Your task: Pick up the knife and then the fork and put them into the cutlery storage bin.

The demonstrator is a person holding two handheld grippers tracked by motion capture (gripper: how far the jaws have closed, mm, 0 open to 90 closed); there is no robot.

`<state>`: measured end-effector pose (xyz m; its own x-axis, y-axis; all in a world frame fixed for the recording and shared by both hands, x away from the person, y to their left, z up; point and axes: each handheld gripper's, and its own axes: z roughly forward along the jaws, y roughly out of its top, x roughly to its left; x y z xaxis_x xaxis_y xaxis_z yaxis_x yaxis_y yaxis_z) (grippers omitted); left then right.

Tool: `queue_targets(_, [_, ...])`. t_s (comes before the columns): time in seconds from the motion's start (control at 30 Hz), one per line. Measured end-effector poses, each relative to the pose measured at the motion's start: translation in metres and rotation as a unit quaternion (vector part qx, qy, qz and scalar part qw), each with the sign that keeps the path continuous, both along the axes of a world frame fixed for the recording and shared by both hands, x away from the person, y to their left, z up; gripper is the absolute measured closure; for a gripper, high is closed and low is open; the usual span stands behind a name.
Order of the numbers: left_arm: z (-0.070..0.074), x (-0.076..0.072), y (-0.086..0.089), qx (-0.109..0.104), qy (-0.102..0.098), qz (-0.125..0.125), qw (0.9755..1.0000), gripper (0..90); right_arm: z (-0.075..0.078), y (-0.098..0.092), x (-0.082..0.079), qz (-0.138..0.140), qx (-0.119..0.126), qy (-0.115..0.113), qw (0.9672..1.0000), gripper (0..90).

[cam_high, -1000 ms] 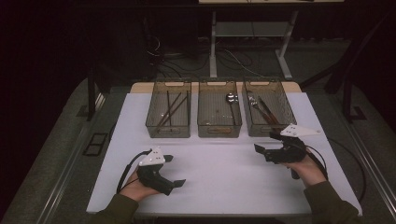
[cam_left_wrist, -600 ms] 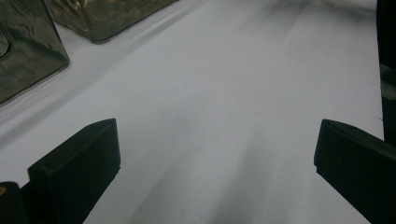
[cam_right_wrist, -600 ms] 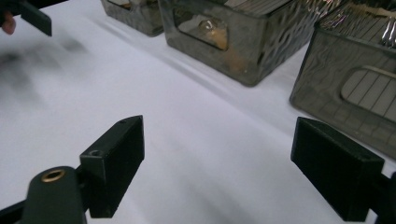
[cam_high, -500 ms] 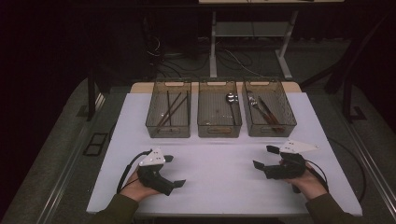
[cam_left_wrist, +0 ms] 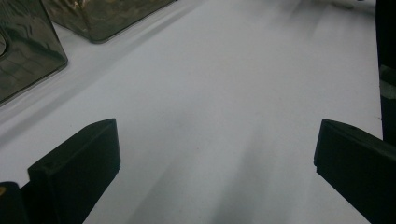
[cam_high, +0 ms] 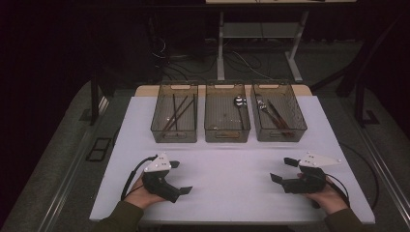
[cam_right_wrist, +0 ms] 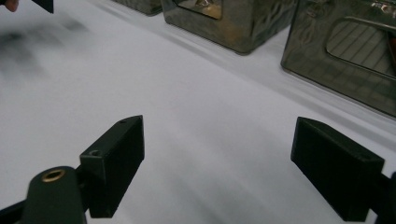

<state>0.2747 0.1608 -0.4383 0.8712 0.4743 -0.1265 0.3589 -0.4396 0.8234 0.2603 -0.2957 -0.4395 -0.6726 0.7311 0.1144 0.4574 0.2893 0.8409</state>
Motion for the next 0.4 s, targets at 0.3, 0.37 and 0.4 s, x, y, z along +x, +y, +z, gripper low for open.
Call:
queue_targets(0.3, [-0.0001, -0.0001, -0.0003, 0.0, 0.0, -0.002, 1.0, 0.0, -0.0079, -0.0031, 0.0001, -0.002, -0.02, 0.005, 0.9998, 16.9])
queue_targets(0.37, [-0.0001, -0.0001, -0.0004, 0.001, 0.001, -0.002, 1.0, 0.0, -0.008, -0.0027, 0.0002, -0.001, -0.02, 0.006, 0.9998, 16.9])
queue_targets(0.4, [-0.0001, -0.0001, -0.0004, 0.001, 0.0, -0.002, 1.0, 0.0, -0.0079, -0.0026, 0.0001, -0.001, -0.019, 0.006, 0.9998, 16.9])
